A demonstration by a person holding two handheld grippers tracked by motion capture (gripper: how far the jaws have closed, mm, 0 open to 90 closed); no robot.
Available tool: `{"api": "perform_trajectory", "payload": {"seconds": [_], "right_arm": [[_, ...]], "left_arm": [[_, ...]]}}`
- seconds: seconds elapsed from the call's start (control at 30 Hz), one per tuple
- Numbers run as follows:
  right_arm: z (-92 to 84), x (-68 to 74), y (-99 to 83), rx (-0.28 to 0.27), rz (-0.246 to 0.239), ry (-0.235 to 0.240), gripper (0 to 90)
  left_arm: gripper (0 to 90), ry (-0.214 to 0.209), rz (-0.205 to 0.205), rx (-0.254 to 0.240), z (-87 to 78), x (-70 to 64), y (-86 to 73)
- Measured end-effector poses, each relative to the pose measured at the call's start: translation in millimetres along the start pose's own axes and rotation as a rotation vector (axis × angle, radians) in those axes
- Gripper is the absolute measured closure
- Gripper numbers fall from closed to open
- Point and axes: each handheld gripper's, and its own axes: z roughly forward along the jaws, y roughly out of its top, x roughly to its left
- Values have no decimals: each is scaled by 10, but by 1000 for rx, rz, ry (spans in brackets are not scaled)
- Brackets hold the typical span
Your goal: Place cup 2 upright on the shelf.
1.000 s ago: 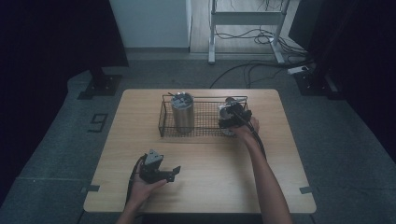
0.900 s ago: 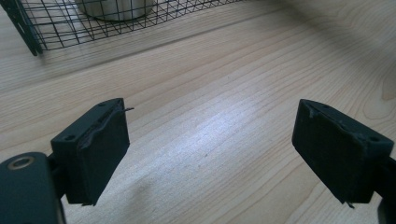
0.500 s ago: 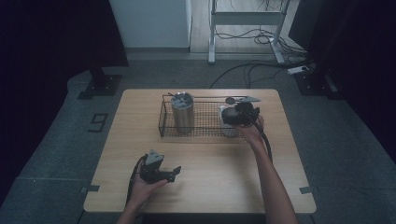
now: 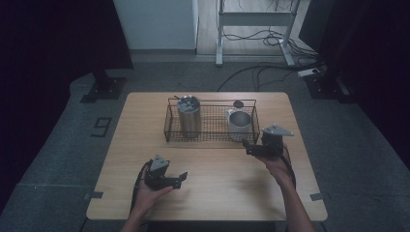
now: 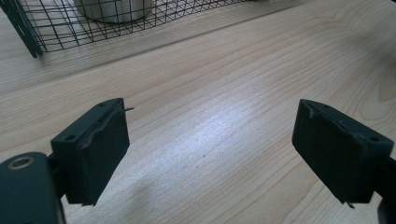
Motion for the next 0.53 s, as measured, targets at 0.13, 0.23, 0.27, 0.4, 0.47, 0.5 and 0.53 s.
{"api": "perform_trajectory", "payload": {"seconds": [0.13, 0.23, 0.27, 0.4, 0.47, 0.5, 0.53], "right_arm": [[-153, -20, -260, 14, 10, 10, 87], [-225, -30, -452, 24, 19, 12, 115], [-234, -28, -500, 27, 19, 11, 120], [-246, -26, -705, 62, 12, 1, 129], [-241, -33, -740, 73, 11, -11, 130], [-239, -38, -750, 72, 15, -6, 130], [-236, -34, -753, 73, 11, -7, 130]], "left_arm": [[112, 2, -2, 3, 1, -5, -7], [112, 3, -3, 3, 5, -2, -7], [112, 4, -2, 4, 6, -3, -7], [111, 5, -2, 4, 7, -3, -6], [112, 5, -1, 3, 1, -4, -5], [112, 6, 0, 2, -2, -2, -2], [112, 6, -2, 0, -8, -2, 1]]}}
